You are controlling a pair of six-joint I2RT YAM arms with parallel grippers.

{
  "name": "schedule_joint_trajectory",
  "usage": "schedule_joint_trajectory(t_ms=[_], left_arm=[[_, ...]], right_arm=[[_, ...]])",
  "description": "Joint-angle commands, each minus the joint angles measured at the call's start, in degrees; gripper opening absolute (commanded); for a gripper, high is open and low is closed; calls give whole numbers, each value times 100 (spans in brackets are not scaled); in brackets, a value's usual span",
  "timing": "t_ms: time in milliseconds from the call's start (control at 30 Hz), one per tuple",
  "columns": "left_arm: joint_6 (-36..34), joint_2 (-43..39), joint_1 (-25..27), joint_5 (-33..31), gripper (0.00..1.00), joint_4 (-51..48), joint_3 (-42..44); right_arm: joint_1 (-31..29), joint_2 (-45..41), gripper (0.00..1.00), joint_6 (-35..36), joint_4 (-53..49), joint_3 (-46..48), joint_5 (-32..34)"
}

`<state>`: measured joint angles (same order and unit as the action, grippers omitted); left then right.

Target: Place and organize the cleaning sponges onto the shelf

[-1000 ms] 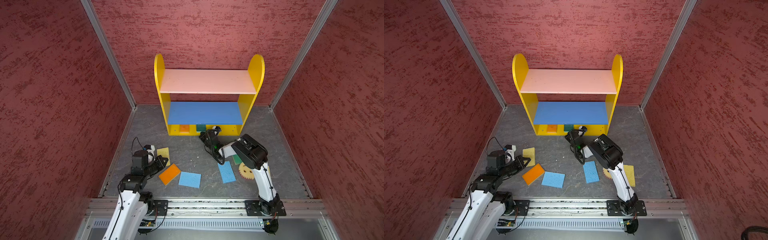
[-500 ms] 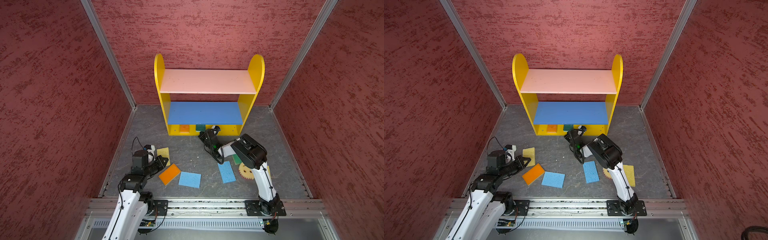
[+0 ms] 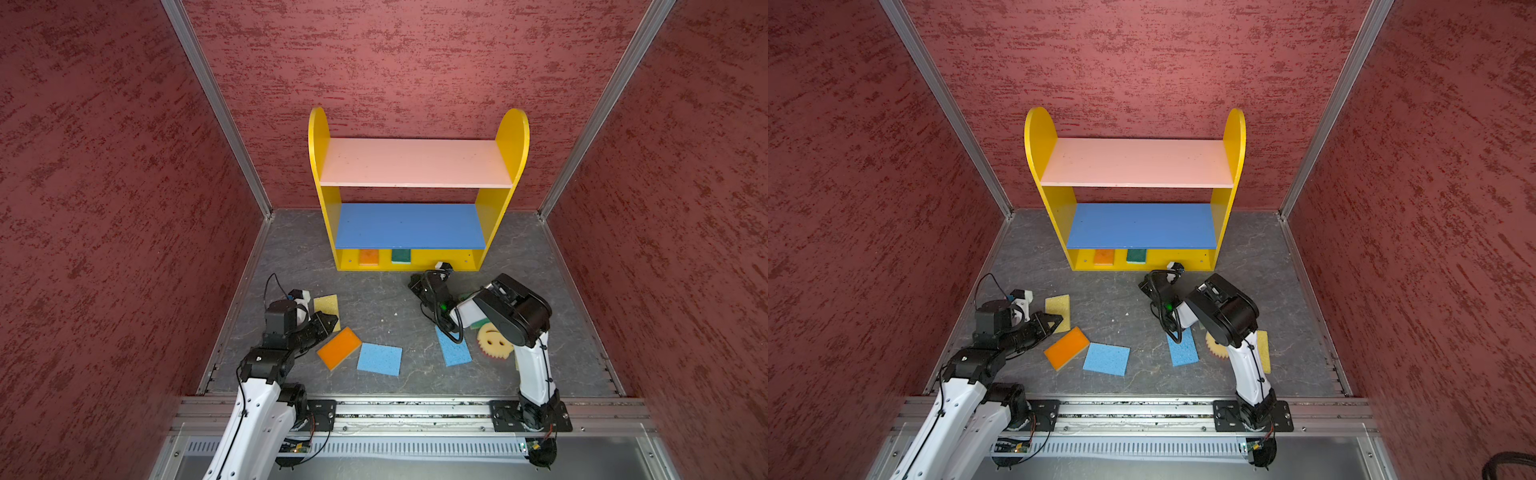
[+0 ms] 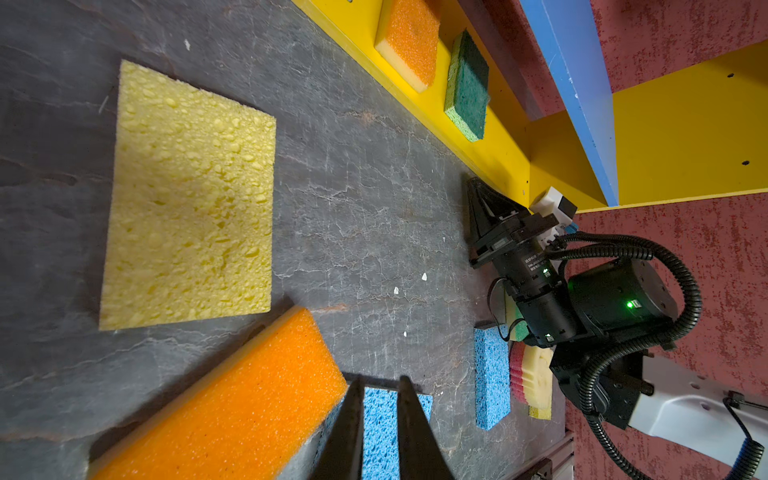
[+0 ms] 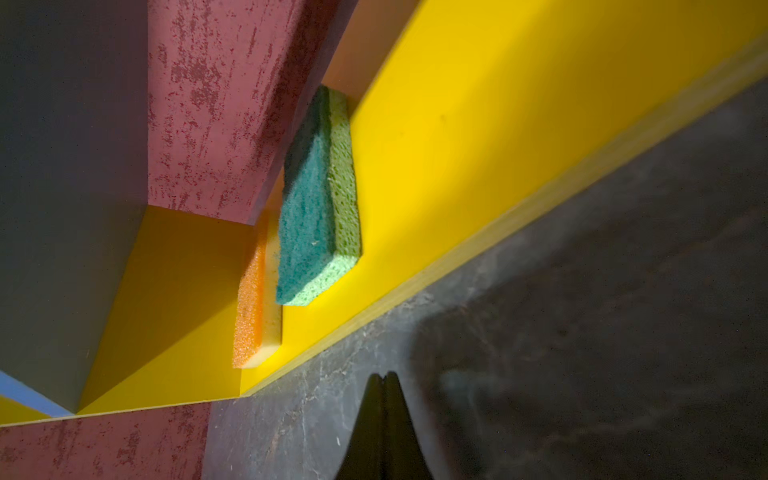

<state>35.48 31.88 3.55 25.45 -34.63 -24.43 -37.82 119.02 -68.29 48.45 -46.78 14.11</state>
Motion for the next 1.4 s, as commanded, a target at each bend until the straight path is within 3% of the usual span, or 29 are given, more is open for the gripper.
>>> schedule_joint_trajectory(t_ms=[0, 267, 533, 667, 833, 1133, 1367], left_arm=[[-70, -54, 28, -32, 18, 71, -5], [-68, -59, 33, -40, 19, 84, 11], [-80, 27, 32, -24, 19, 120, 8], [-84, 47, 32, -33, 19, 116, 8], [-85, 45, 36, -32, 20, 119, 15], [-68, 66, 32, -14, 20, 138, 43], [-63, 73, 36, -14, 20, 148, 48]], right_arm=[[218, -242, 3, 153, 197, 123, -12], [385, -206, 10, 710, 605, -191, -758], [539, 364, 16, 441, 873, -645, -1174], [572, 558, 19, 313, 780, -815, -1142], [583, 577, 32, 255, 685, -815, -955], [592, 807, 30, 185, 206, -1197, -886], [592, 835, 23, 189, -496, -1504, -804]])
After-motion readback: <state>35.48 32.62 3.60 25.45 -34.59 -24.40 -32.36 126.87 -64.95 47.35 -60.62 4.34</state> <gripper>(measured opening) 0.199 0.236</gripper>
